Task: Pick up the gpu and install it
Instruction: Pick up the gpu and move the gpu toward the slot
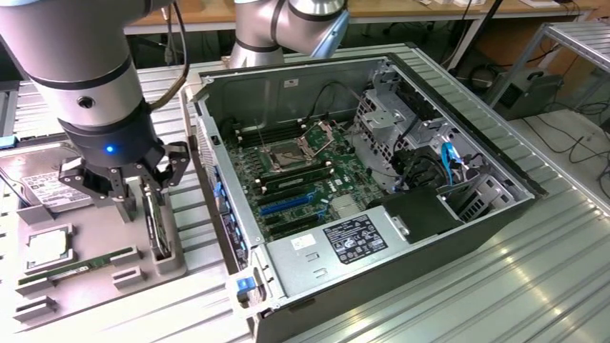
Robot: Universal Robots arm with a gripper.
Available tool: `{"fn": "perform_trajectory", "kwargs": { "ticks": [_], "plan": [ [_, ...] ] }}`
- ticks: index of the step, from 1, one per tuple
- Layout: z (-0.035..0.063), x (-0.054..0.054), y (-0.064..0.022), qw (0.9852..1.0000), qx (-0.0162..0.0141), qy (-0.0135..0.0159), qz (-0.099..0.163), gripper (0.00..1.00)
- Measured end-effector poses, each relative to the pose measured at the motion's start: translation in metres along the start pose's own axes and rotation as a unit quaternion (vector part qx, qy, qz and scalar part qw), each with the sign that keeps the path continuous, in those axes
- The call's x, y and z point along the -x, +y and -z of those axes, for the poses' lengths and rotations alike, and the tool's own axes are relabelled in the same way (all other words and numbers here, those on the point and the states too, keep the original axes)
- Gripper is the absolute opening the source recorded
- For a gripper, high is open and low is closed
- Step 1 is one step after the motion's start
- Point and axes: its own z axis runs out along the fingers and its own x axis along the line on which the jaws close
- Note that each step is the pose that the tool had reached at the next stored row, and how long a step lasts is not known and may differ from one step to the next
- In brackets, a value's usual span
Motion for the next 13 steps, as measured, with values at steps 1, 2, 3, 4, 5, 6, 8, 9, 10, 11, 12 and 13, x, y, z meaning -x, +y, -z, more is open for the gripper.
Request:
{"fn": "perform_trajectory", "kwargs": {
  "ticks": [1, 2, 3, 4, 5, 6, 8, 9, 10, 11, 12, 13],
  "plan": [
    [-0.0040, 0.000, 0.0008, 1.0000, 0.0000, -0.0001, -0.001, 0.42],
    [-0.0064, 0.000, 0.0013, 1.0000, -0.0001, 0.0000, -0.001, 0.42],
    [-0.0083, 0.000, 0.0016, 1.0000, -0.0001, 0.0000, -0.001, 0.42],
    [-0.0105, 0.000, 0.0021, 1.0000, 0.0000, -0.0001, -0.001, 0.42],
    [-0.0120, -0.001, 0.0024, 1.0000, 0.0000, -0.0001, -0.001, 0.42],
    [-0.0150, -0.001, 0.0030, 1.0000, 0.0000, -0.0001, -0.001, 0.42],
    [-0.0177, -0.001, 0.0033, 1.0000, 0.0000, -0.0005, -0.001, 0.42],
    [-0.0189, -0.001, 0.0034, 1.0000, 0.0000, -0.0010, -0.001, 0.42],
    [-0.0200, -0.001, 0.0034, 1.0000, 0.0001, -0.0016, -0.001, 0.42],
    [-0.0223, -0.002, 0.0032, 1.0000, 0.0002, -0.0032, -0.001, 0.42],
    [-0.0237, -0.002, 0.0031, 1.0000, 0.0002, -0.0044, -0.001, 0.42],
    [-0.0248, -0.003, 0.0030, 1.0000, 0.0003, -0.0055, -0.001, 0.42]
  ]
}}
